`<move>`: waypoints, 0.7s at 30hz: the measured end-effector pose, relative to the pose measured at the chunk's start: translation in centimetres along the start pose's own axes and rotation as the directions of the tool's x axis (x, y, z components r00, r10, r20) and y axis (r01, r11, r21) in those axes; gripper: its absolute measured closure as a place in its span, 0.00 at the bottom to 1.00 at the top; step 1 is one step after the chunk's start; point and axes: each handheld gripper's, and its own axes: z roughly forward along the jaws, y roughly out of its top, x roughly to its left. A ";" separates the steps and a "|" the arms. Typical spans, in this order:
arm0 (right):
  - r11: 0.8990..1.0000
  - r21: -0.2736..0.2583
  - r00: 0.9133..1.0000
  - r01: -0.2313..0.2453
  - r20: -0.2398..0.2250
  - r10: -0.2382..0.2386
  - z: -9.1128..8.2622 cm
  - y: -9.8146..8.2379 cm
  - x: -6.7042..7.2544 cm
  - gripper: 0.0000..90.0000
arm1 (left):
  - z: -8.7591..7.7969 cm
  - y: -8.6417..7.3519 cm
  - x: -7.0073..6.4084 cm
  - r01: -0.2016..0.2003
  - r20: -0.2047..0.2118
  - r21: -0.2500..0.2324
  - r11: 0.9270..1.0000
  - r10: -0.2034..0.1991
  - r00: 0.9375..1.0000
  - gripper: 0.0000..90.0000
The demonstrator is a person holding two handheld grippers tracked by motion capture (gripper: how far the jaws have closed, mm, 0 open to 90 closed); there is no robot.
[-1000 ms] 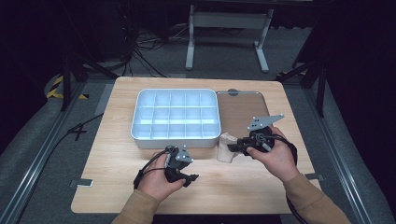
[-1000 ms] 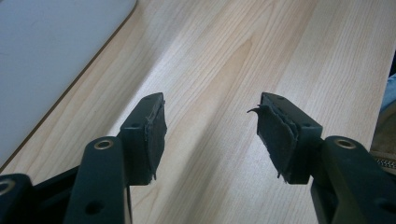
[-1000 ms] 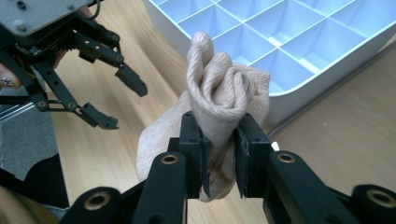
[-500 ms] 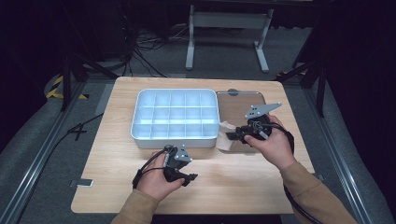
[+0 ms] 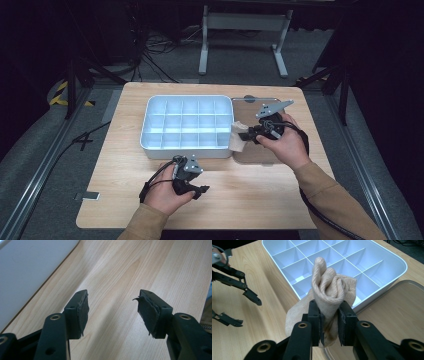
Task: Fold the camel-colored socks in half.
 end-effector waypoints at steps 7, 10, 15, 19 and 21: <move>1.000 -0.004 1.000 -0.006 -0.001 0.006 1.1 0.8 -0.9 0.84 | -0.4 -0.7 0.1 0.012 -0.010 0.004 1.000 -0.012 1.000 0.47; 1.000 -0.005 1.000 -0.017 -0.001 0.017 1.6 1.0 -1.3 0.84 | -0.6 -0.9 0.1 0.016 -0.016 0.001 1.000 -0.016 1.000 0.47; 1.000 0.023 1.000 -0.003 0.002 0.003 2.8 1.4 -1.6 0.84 | -0.7 -1.1 0.1 0.032 -0.018 0.001 0.999 -0.032 0.999 0.47; 0.998 0.056 1.000 0.018 0.023 -0.019 3.9 1.6 -1.5 0.84 | -0.6 -1.1 0.2 0.027 -0.014 0.006 1.000 -0.027 1.000 0.47; 0.998 0.061 0.999 0.025 0.034 -0.027 4.4 1.7 -1.5 0.84 | -0.6 -1.1 0.2 0.029 -0.013 0.003 1.000 -0.029 0.999 0.47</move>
